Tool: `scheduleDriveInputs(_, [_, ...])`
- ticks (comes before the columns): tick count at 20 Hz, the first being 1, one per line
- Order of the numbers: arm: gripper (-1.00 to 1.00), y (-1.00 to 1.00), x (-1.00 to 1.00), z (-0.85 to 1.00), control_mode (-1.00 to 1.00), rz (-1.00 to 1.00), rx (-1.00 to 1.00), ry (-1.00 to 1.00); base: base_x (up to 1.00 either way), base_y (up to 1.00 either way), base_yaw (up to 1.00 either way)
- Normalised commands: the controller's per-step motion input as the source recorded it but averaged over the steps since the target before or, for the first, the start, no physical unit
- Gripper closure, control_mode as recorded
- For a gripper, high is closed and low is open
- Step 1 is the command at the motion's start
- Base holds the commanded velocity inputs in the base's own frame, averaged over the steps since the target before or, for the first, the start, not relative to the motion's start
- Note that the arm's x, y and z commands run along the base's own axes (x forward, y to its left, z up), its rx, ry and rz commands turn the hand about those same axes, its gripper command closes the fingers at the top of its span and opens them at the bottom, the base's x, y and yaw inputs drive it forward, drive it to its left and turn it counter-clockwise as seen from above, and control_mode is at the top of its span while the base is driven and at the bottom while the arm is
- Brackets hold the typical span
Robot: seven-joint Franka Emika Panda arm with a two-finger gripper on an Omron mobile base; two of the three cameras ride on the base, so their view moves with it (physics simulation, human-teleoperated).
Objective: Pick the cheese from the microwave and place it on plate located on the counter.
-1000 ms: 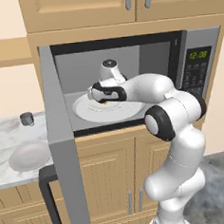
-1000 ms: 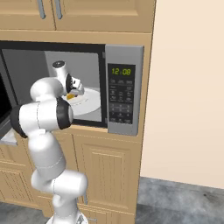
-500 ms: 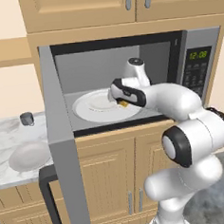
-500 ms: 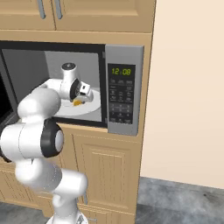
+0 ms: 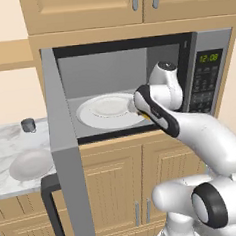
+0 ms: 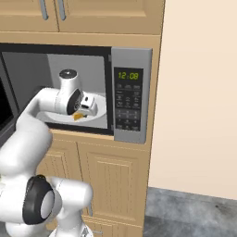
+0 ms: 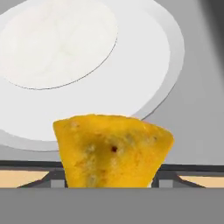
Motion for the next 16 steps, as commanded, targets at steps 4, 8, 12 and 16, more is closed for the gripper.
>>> scheduleDriveInputs(4, [1.00,-0.01,-0.73,0.40,-1.00,-0.01,-0.02,0.14,0.00,0.00,0.00])
scheduleDriveInputs(8, [1.00,0.00,-0.61,0.41,-1.00,0.00,-0.09,0.07,0.00,0.00,0.00])
scheduleDriveInputs(12, [1.00,-0.22,-0.66,0.06,-1.00,0.00,-0.04,0.06,0.00,0.00,0.00])
scheduleDriveInputs(16, [1.00,-0.41,-0.95,0.00,-1.00,0.00,0.00,0.01,0.00,0.00,0.00])
